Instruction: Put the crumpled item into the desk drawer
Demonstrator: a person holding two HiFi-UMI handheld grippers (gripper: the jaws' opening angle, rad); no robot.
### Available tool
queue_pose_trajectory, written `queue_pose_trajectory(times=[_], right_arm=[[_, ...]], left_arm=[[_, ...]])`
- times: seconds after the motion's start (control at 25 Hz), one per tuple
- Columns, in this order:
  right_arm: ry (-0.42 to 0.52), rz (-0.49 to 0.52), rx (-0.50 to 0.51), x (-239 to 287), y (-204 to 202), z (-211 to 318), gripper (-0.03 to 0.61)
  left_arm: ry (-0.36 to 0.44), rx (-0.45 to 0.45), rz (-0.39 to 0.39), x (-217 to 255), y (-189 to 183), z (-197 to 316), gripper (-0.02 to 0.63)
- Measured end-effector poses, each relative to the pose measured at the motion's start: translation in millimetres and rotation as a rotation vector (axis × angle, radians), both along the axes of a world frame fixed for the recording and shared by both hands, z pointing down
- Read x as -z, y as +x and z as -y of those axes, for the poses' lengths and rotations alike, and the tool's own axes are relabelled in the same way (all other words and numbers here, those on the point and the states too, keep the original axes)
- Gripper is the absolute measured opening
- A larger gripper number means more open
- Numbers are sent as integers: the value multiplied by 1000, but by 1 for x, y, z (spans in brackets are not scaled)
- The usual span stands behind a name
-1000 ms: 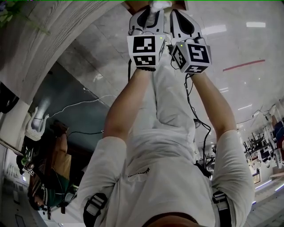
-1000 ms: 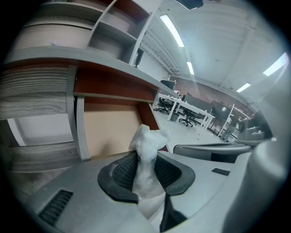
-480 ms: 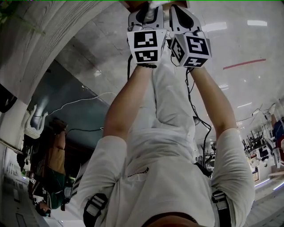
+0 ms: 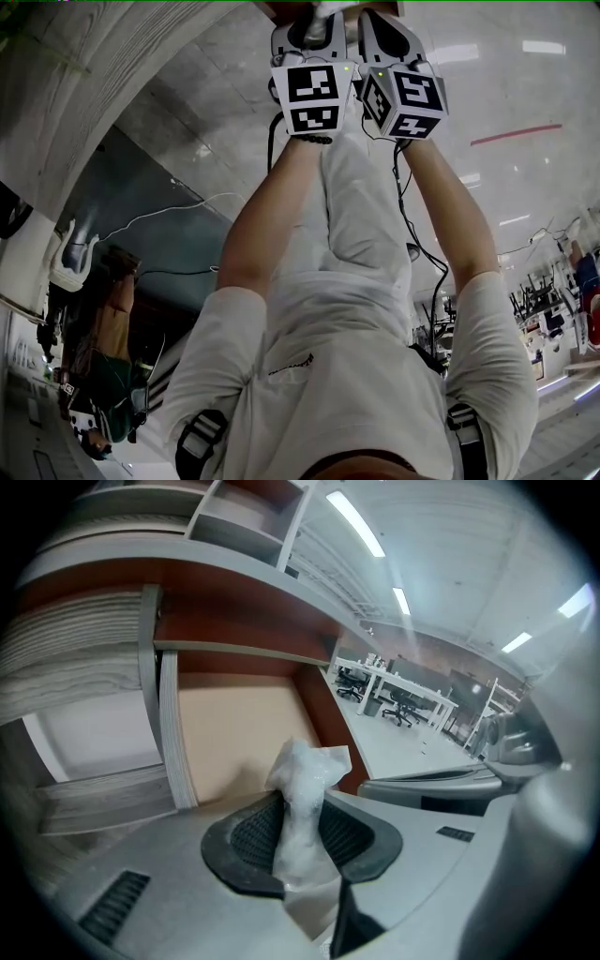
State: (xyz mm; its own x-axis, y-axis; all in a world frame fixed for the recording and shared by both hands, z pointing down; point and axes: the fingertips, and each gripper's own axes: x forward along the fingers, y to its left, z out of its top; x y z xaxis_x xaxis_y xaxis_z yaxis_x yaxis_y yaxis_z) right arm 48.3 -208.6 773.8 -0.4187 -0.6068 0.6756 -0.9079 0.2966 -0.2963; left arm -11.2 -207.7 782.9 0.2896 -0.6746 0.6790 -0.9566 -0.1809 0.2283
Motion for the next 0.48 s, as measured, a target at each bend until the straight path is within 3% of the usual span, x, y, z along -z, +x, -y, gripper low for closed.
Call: queue_pose_trajectory(times=[0.48], right_arm=[[-9, 2, -4, -3, 6, 1, -2]], left_arm=[[14, -4, -10, 2, 6, 1, 110]])
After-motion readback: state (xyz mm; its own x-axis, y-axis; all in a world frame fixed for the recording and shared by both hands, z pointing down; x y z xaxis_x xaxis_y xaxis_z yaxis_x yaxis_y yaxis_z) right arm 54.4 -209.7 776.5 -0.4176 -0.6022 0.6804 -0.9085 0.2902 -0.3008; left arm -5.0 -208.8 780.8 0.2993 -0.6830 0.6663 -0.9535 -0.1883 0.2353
